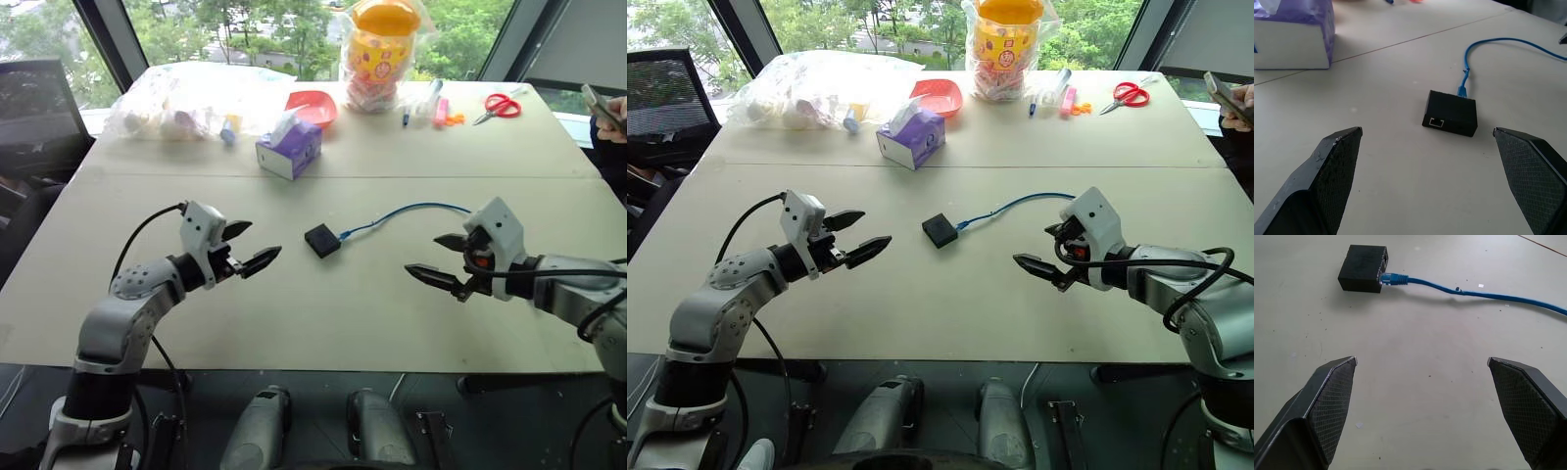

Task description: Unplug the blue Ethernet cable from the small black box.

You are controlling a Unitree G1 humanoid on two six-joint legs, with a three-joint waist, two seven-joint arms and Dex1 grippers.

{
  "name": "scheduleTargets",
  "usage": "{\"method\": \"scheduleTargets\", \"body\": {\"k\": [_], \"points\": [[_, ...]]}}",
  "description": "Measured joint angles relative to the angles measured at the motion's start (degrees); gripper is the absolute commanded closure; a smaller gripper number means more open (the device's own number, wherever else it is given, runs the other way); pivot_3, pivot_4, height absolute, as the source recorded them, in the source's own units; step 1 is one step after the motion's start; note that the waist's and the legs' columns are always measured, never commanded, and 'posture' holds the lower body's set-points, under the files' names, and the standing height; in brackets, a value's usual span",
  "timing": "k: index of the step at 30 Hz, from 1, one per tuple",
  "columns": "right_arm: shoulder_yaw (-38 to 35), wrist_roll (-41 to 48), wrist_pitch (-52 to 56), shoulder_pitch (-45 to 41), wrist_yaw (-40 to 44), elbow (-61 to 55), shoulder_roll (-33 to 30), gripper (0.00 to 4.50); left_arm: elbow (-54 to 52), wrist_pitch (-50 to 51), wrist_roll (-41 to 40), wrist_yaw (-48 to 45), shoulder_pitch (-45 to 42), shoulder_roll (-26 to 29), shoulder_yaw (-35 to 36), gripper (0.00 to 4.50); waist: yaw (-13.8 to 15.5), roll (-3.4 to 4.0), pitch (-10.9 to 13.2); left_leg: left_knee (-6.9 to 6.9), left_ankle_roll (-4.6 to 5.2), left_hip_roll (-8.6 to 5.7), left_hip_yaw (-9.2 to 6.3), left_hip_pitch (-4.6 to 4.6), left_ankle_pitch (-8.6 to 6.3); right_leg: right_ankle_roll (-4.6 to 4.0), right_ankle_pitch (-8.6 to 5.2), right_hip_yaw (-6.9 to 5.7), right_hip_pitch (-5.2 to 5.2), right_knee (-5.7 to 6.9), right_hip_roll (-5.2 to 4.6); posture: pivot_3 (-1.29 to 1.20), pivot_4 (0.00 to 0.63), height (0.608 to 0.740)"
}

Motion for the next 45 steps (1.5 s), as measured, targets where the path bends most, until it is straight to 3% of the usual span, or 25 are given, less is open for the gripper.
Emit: {"method": "scheduleTargets", "body": {"k": [12, 18, 22, 27, 33, 39, 42, 45], "points": [[8.6, -5.1, -5.0, -9.6, 6.7, 8.3, -3.8, 0.0, 0.7, 1.1, -1.1, -0.6, -0.6, 1.1, 0.3, 0.03, -0.1, 0.0, 0.0, 0.0, 0.02, 0.0, 0.03, -0.02, -0.02, 0.0, 0.01, 0.0, -0.03, -0.04, -0.01, 0.0, 0.15, 0.74], [26.0, -15.3, -14.5, -27.4, 21.4, 23.3, -3.5, 0.0, 0.3, 2.3, -2.2, -2.0, -0.4, 2.3, 0.2, 0.03, -0.5, 0.02, 0.0, -0.02, 0.02, 0.01, 0.08, -0.01, -0.02, -0.01, 0.03, -0.01, -0.07, -0.04, 0.02, 0.0, 0.15, 0.74], [37.1, -24.4, -24.5, -39.4, 32.1, 39.2, 3.5, 0.0, 0.5, 2.1, -1.9, -2.1, -2.0, 2.7, -0.1, 0.03, -1.3, 0.0, 0.0, -0.04, 0.01, 0.0, 0.09, -0.01, -0.01, 0.02, 0.04, -0.01, -0.07, -0.04, 0.04, 0.0, 0.15, 0.74], [43.0, -32.6, -34.3, -47.6, 37.8, 59.1, 13.5, 0.0, 0.3, 1.9, -1.5, -1.7, -1.7, 3.0, 0.2, 0.03, -1.6, 0.0, 0.0, -0.09, -0.01, -0.04, 0.07, -0.03, 0.0, 0.34, 0.24, 0.01, -0.15, 0.0, 0.04, 0.0, 0.15, 0.74], [44.4, -40.3, -45.6, -55.8, 37.4, 81.8, 25.8, 0.0, -1.9, 2.0, -1.5, -0.3, -0.2, 3.3, 0.6, 0.03, -1.8, 0.01, 0.0, -0.16, -0.14, -0.05, 0.07, -0.02, 0.06, 0.34, 0.26, 0.06, -0.33, 0.28, 0.06, 0.0, 0.15, 0.74], [43.0, -44.8, -52.0, -59.8, 36.3, 94.1, 30.9, 0.0, -3.5, 2.1, -1.5, 1.0, 2.1, 3.6, 2.2, 0.03, -1.7, 0.02, 0.0, -0.19, -0.29, -0.09, 0.07, -0.02, 0.14, 0.32, 0.25, 0.17, -0.59, 0.75, 0.06, 0.0, 0.15, 0.74], [41.9, -46.6, -53.5, -61.0, 35.9, 97.2, 33.1, 0.8, -4.4, 2.1, -1.5, 1.8, 2.6, 3.5, 2.3, 0.0, -2.0, 0.02, 0.0, -0.19, -0.37, -0.07, 0.07, -0.01, 0.19, 0.25, 0.3, 0.19, -0.65, 0.83, 0.13, 0.0, 0.15, 0.74], [41.3, -48.3, -55.5, -61.3, 35.8, 98.2, 34.2, 2.36, -5.3, 2.1, -1.5, 2.3, 2.9, 3.5, 2.4, 0.0, -2.2, 0.02, 0.0, -0.23, -0.42, -0.06, 0.08, 0.02, 0.22, 0.2, 0.33, 0.2, -0.67, 0.84, 0.24, 0.0, 0.15, 0.74]]}}
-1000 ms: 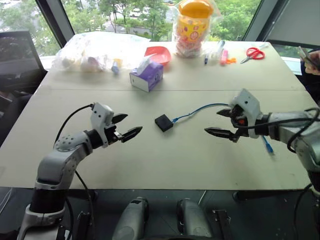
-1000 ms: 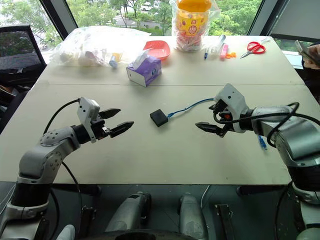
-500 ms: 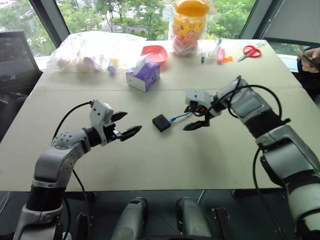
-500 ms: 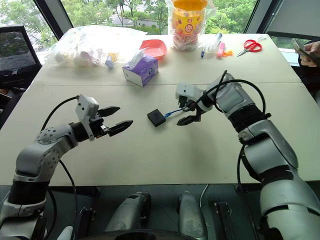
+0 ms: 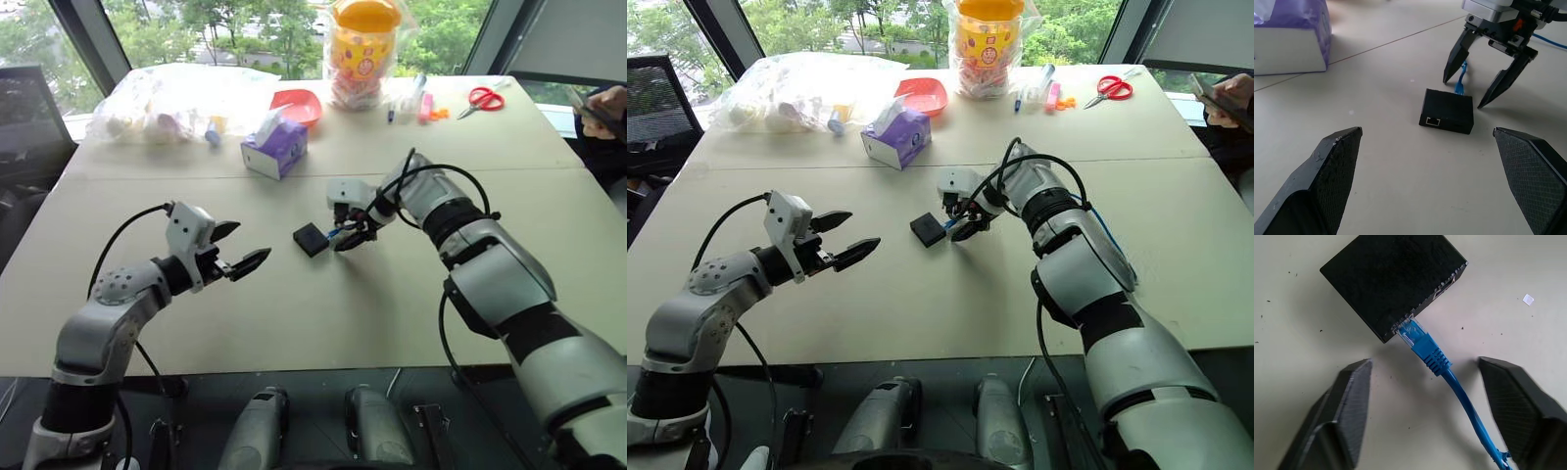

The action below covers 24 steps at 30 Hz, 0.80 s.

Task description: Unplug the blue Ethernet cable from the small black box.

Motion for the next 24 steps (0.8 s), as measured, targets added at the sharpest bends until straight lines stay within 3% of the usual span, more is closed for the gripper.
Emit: {"method": "scheduleTargets", "body": {"k": [4, 9, 19, 24], "points": [[-1.1, -1.4, -1.0, 0.0, 0.4, 0.1, 1.0, 4.47, 0.0, 0.0, 0.0, 0.4, 0.0, 0.0, 0.0, 0.0, -0.3, 0.0, 0.0, -0.05, -0.07, 0.02, -0.01, 0.03, 0.04, -0.04, 0.02, 0.01, 0.0, 0.01, 0.04, 0.0, 0.15, 0.74], [-1.3, -4.7, -5.4, 2.2, -2.8, -4.6, 0.5, 4.47, 1.7, 0.2, -0.2, 0.3, -0.5, -0.7, -0.1, 0.0, -0.9, 0.0, 0.0, -0.06, -0.11, 0.01, -0.02, 0.03, 0.07, -0.04, 0.03, 0.02, -0.01, 0.06, 0.05, 0.0, 0.15, 0.74], [-9.2, -11.0, -16.3, 28.2, -25.1, -52.8, -14.6, 4.47, 12.6, 7.1, -6.7, -3.9, -14.3, -3.9, -0.7, 0.0, 0.7, -0.03, 0.0, -0.08, -0.13, 0.0, 0.0, -0.01, 0.1, -0.03, 0.03, 0.03, -0.06, 0.05, 0.03, 0.0, 0.15, 0.74], [-12.1, -12.2, -13.6, 36.0, -27.8, -68.1, -16.7, 4.47, 16.5, 10.3, -9.6, -8.5, -18.6, -3.9, -0.9, 0.0, 0.2, -0.04, 0.0, -0.01, -0.12, 0.07, 0.1, 0.01, 0.1, -0.03, 0.03, 0.08, -0.04, 0.05, 0.08, 0.0, 0.15, 0.74]]}}
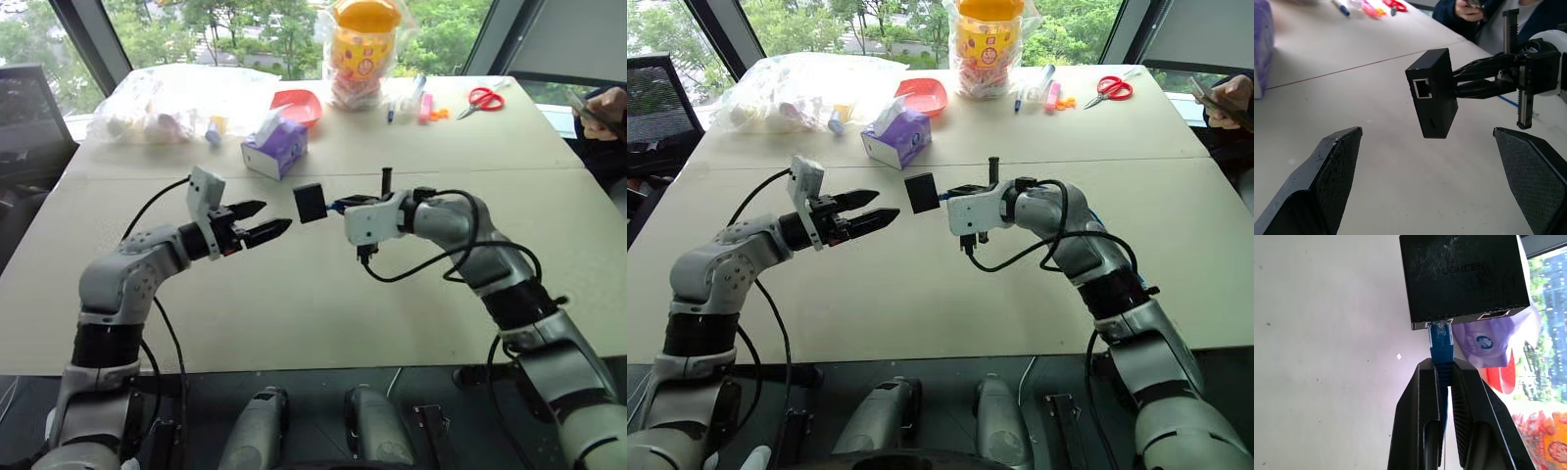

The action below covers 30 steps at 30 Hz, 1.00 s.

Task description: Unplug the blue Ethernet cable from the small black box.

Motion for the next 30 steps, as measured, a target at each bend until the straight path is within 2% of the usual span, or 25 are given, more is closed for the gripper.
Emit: {"method": "scheduleTargets", "body": {"k": [6, 10, 15, 16, 21, 24, 26, 30], "points": [[0.0, 0.1, 3.3, 1.6, 0.7, -8.6, 0.1, 4.47, 2.2, 2.4, -2.5, -4.3, -3.6, -0.3, -0.1, 0.0, 0.3, 0.0, 0.0, 0.22, 0.01, 0.02, -0.05, 0.0, 0.0, -0.01, 0.0, 0.0, 0.14, -0.01, 0.05, 0.0, 0.15, 0.74], [0.0, 0.1, 4.8, 2.1, 1.4, -10.0, -0.1, 4.5, 3.0, 2.4, -2.8, -5.5, -4.1, -0.7, -0.1, 1.2, 0.4, -0.01, 0.0, 0.24, 0.01, 0.03, -0.07, 0.0, 0.0, -0.01, -0.01, 0.0, 0.17, -0.02, 0.04, 0.0, 0.15, 0.74], [0.0, 0.2, 6.0, 2.2, 2.8, -11.4, -0.6, 4.5, 3.9, 2.3, -3.1, -6.5, -4.4, -1.5, -0.2, 3.79, 0.4, -0.01, 0.0, 0.24, 0.01, 0.03, -0.08, 0.0, 0.0, -0.01, -0.01, 0.0, 0.17, -0.02, 0.04, 0.0, 0.15, 0.74], [0.0, 0.2, 6.2, 2.3, 2.8, -11.4, -0.7, 4.5, 4.0, 2.3, -3.0, -6.7, -4.5, -1.6, -0.4, 4.09, 0.4, -0.01, 0.0, 0.24, 0.01, 0.03, -0.08, 0.0, 0.0, -0.01, -0.01, 0.0, 0.17, -0.02, 0.04, 0.0, 0.15, 0.74], [-0.1, 1.2, 7.7, 2.3, 4.0, -12.2, -1.0, 4.5, 4.2, 2.2, -2.9, -7.0, -4.6, -1.7, -0.6, 4.06, 0.4, -0.01, 0.0, 0.23, 0.01, 0.05, -0.08, 0.0, 0.0, -0.01, -0.01, 0.0, 0.16, -0.02, 0.04, 0.0, 0.15, 0.74], [-2.2, 7.7, 15.7, 2.2, 8.1, -13.9, 0.7, 3.27, 4.2, 1.7, -2.4, -8.4, -4.7, -0.9, -1.5, 4.06, 0.4, -0.02, 0.0, 0.23, 0.01, 0.1, -0.1, 0.0, 0.0, -0.01, -0.01, 0.0, 0.18, -0.02, 0.04, 0.0, 0.15, 0.74], [-4.0, 15.8, 25.0, 1.3, 12.8, -16.0, 1.7, 2.17, 4.3, 1.2, -1.4, -9.9, -4.7, 0.1, -2.7, 4.06, 0.4, -0.01, 0.0, 0.24, 0.02, 0.13, -0.11, 0.0, 0.0, -0.01, 0.0, 0.0, 0.18, -0.02, 0.03, 0.0, 0.15, 0.74], [-6.7, 30.0, 43.9, -4.1, 23.6, -17.9, -2.7, 0.12, 5.1, 1.1, -1.0, -14.5, -5.0, 2.7, -4.6, 4.06, 0.5, -0.01, 0.0, 0.26, 0.05, 0.13, -0.17, 0.0, -0.02, -0.06, -0.03, -0.05, 0.25, -0.08, 0.01, 0.0, 0.15, 0.74]]}}
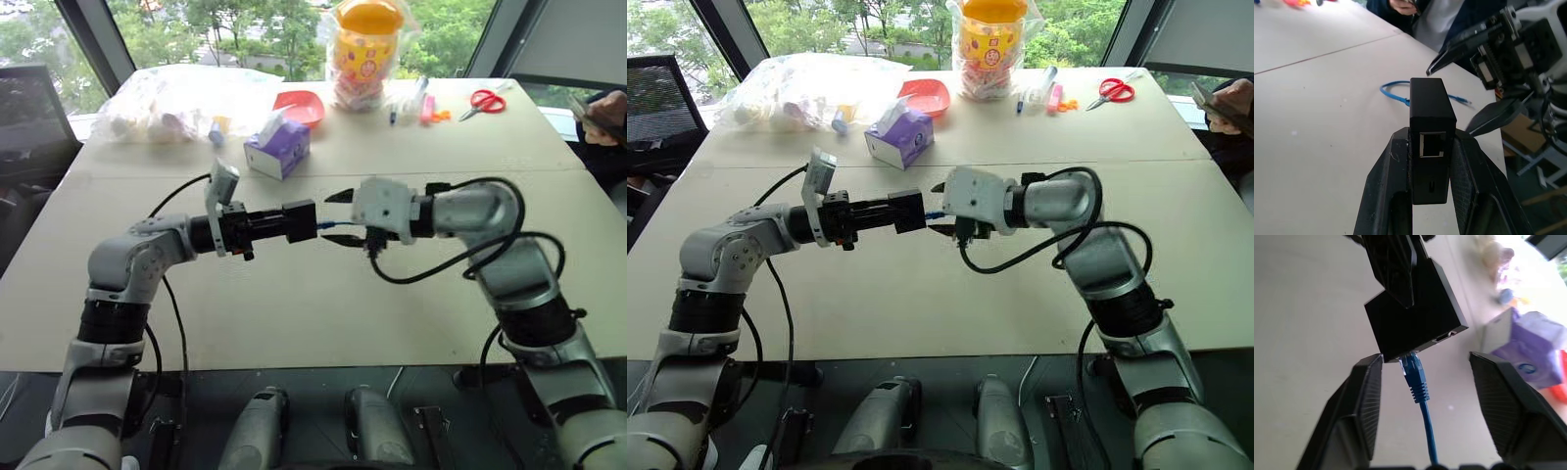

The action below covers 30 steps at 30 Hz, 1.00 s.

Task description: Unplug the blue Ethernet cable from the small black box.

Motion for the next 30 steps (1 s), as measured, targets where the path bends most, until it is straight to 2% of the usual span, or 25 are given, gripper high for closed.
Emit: {"method": "scheduleTargets", "body": {"k": [5, 12, 15, 17, 27, 29, 30], "points": [[-1.7, 13.5, 20.7, -6.4, 5.6, 4.8, -0.8, 0.05, 0.0, -1.1, 0.1, -5.0, -2.5, 1.6, -0.2, 4.06, 0.0, 0.0, 0.0, -0.02, 0.02, -0.01, -0.01, 0.0, -0.01, -0.15, -0.08, -0.02, 0.0, -0.02, -0.07, 0.0, 0.15, 0.74], [-0.9, 20.0, 31.0, -10.5, 4.6, 13.5, 2.0, 0.05, 0.2, -1.1, 0.1, -8.6, -2.7, 2.2, -1.1, 4.06, -0.2, 0.0, 0.0, -0.06, 0.05, -0.03, 0.07, -0.08, -0.03, 0.04, 0.02, -0.01, -0.17, 0.02, -0.12, 0.0, 0.15, 0.74], [-0.2, 21.0, 31.9, -13.0, 3.8, 16.3, 3.2, 0.9, 0.1, -1.1, 0.1, -8.7, -2.7, 2.2, -1.1, 4.06, -0.2, 0.0, 0.0, -0.05, 0.05, -0.04, 0.08, -0.13, -0.03, 0.05, 0.03, -0.01, -0.21, 0.02, -0.12, 0.0, 0.15, 0.74], [0.4, 21.4, 31.9, -13.6, 3.7, 16.8, 3.2, 1.78, 0.1, -1.1, 0.1, -8.7, -2.7, 2.3, -1.1, 4.06, -0.1, 0.0, 0.0, -0.05, 0.05, -0.06, 0.07, -0.15, -0.03, 0.05, 0.03, -0.01, -0.21, 0.02, -0.12, 0.0, 0.15, 0.74], [4.2, 21.9, 31.2, -13.8, 3.9, 17.5, 2.3, 1.78, -0.9, -1.1, -0.3, -8.7, -2.7, 2.5, -1.1, 4.06, -0.2, 0.0, 0.0, 0.0, 0.06, -0.08, 0.08, -0.31, -0.03, 0.07, 0.04, -0.02, -0.38, 0.06, -0.12, 0.0, 0.15, 0.74], [4.8, 21.9, 31.0, -13.8, 3.9, 17.8, 2.3, 2.32, -1.4, -1.1, -0.4, -8.7, -2.7, 2.5, -1.1, 4.06, -0.2, 0.0, 0.0, -0.01, 0.06, -0.08, 0.08, -0.31, -0.03, 0.07, 0.04, -0.02, -0.39, 0.06, -0.12, 0.0, 0.15, 0.74], [5.0, 21.9, 30.9, -13.8, 3.9, 18.0, 2.3, 2.73, -1.5, -1.1, -0.5, -8.7, -2.7, 2.4, -1.1, 4.06, -0.2, 0.0, 0.0, -0.01, 0.06, -0.08, 0.08, -0.31, -0.03, 0.07, 0.04, -0.02, -0.39, 0.06, -0.12, 0.0, 0.15, 0.74]]}}
